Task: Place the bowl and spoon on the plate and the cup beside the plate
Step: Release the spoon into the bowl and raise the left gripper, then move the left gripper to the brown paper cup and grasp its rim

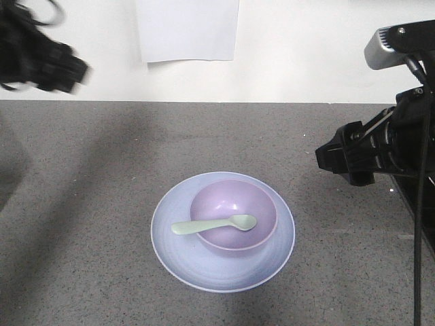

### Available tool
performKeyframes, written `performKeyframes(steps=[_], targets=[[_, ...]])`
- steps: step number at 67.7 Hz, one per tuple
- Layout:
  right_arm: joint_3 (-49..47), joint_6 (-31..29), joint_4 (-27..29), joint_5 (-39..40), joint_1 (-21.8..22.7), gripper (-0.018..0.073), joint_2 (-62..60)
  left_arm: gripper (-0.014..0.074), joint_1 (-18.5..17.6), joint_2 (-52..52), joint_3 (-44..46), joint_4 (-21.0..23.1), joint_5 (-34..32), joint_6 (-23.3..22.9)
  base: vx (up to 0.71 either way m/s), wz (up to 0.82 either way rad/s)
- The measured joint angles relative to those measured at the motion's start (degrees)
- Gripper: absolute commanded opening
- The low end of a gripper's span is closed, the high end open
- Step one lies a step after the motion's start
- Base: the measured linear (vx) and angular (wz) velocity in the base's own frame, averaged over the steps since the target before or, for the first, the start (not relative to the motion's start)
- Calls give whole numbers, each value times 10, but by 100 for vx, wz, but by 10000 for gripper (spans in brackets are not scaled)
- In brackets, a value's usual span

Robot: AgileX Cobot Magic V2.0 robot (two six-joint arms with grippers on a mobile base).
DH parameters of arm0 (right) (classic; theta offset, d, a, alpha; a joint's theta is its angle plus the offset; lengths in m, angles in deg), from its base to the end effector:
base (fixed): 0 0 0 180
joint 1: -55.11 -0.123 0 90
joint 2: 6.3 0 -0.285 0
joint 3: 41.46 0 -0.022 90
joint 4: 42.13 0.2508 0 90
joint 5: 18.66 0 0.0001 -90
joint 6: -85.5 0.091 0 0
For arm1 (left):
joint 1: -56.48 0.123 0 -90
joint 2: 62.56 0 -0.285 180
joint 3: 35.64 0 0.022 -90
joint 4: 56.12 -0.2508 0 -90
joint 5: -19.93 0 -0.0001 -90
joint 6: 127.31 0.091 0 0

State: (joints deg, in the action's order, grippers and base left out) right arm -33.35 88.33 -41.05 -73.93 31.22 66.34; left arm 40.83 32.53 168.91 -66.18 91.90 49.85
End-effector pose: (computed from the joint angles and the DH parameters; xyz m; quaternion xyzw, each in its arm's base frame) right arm 0.2025 0.0912 0.3915 -0.1674 0.9120 0.0955 0.3622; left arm 0.3019 -0.0689 0.4402 0.1041 0.9375 0.0351 0.3300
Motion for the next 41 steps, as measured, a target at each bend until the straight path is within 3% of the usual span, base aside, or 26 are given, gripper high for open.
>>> performKeyframes(steps=[22, 30, 41], targets=[[0, 0, 0, 0, 0, 559, 0, 470, 169, -61, -21, -22, 5, -5, 0, 0], [0, 0, 0, 0, 0, 559, 0, 470, 215, -61, -66, -24, 5, -6, 0, 0], [0, 0, 0, -1, 0, 559, 0, 470, 252, -60, -127, -22, 5, -21, 0, 0]])
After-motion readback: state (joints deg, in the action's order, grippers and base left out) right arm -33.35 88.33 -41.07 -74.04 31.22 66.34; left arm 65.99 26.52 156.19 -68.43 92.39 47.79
